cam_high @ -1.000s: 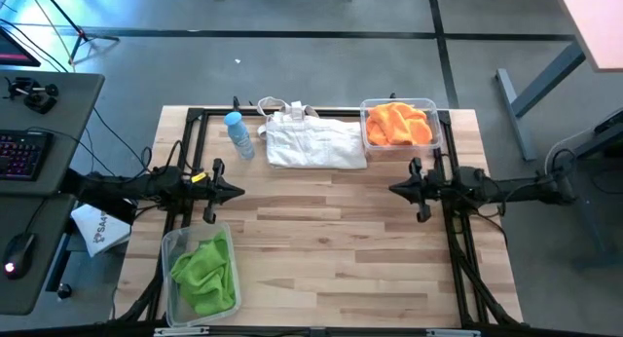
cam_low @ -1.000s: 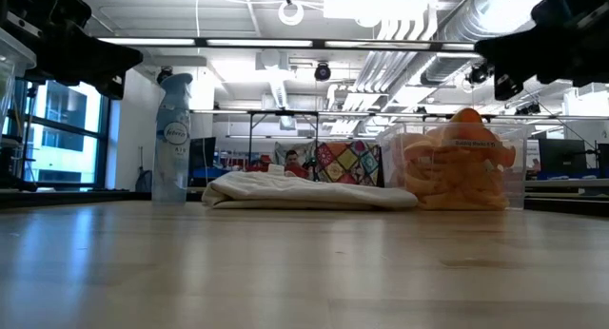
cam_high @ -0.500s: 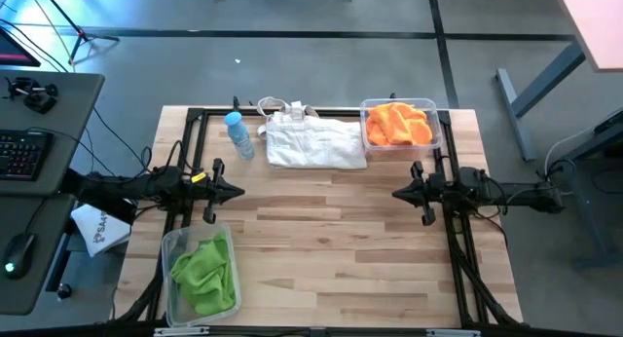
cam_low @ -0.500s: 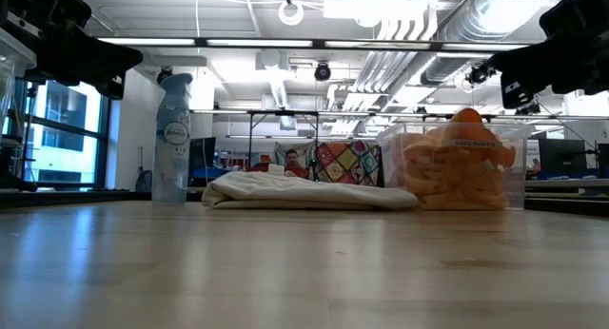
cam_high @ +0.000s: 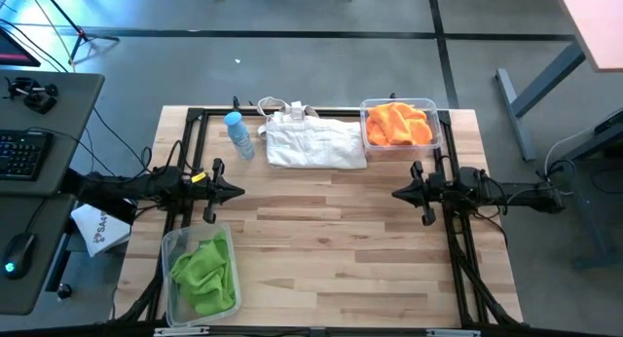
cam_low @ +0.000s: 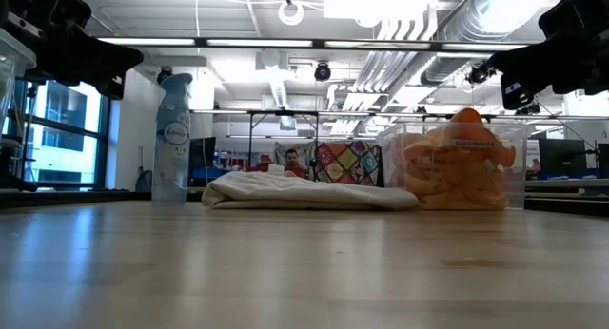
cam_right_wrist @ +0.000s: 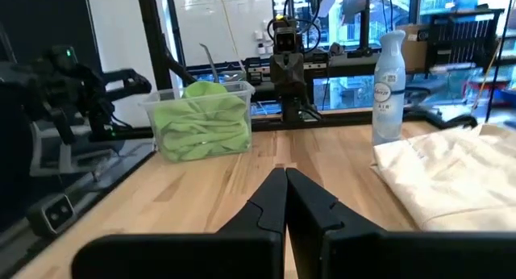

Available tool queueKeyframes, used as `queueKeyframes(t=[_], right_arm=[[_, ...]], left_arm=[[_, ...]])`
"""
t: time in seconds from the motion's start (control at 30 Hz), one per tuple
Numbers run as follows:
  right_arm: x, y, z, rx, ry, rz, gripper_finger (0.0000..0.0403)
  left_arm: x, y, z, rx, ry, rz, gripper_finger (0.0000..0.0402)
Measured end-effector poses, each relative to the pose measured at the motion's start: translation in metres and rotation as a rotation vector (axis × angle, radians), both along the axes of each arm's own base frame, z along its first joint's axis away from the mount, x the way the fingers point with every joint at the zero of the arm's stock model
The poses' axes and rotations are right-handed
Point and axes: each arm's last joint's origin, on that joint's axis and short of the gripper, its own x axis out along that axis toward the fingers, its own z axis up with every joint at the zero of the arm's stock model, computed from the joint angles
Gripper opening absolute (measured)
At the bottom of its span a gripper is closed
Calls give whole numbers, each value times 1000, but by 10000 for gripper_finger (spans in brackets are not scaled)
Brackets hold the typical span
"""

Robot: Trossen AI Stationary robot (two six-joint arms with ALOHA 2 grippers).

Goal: Sort microfiber towel by color & place in baskets
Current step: Return to Home Position

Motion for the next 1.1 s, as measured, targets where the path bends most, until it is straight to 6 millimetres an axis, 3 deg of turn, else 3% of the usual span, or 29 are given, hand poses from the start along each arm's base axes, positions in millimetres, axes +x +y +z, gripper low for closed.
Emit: queueKeyframes(t=[0.13, 1.1], right_arm=[[0, 0, 0, 80, 8, 0, 0], [0, 0, 0, 25, 5, -8, 0]], left_arm=[[0, 0, 0, 0, 0, 0, 0], [0, 0, 0, 0, 0, -1, 0]])
